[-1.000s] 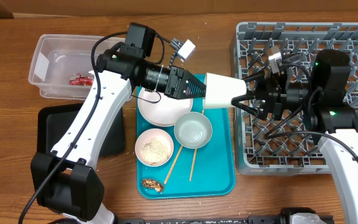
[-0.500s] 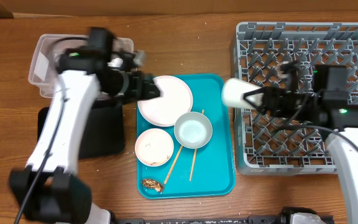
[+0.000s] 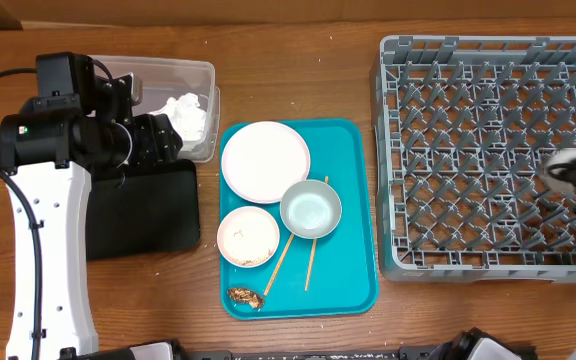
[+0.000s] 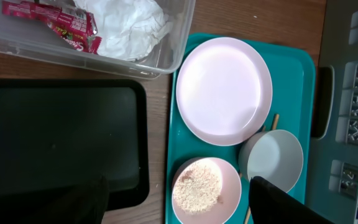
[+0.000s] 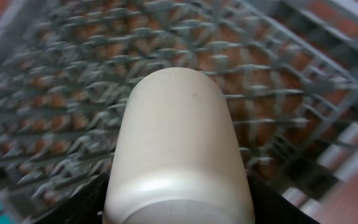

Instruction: Sort waste into correct bins and load items into the dishwasher

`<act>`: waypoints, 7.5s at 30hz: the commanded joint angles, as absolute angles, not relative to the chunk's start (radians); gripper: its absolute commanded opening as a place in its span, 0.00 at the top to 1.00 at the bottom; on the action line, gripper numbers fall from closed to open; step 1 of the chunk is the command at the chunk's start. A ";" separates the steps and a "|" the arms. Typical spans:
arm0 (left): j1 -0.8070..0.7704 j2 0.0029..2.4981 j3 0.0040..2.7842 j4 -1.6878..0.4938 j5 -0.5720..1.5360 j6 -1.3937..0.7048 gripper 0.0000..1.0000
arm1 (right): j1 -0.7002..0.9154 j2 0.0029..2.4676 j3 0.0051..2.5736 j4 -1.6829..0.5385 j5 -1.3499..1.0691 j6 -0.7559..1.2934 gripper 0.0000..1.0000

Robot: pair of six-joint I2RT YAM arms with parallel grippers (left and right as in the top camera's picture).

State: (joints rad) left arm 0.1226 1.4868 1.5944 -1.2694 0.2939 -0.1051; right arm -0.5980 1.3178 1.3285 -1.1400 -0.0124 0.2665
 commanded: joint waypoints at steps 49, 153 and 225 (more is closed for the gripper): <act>0.123 1.491 1.604 -1.301 0.277 -0.109 0.21 | -0.004 1.562 1.596 -1.342 -0.346 0.169 0.27; 0.123 1.492 1.603 -1.312 0.282 -0.113 0.18 | -0.258 2.105 1.649 -0.722 1.034 0.379 0.96; 0.123 1.492 1.601 -1.324 0.281 -0.112 0.12 | 0.685 1.993 1.247 -1.010 -0.098 0.686 0.69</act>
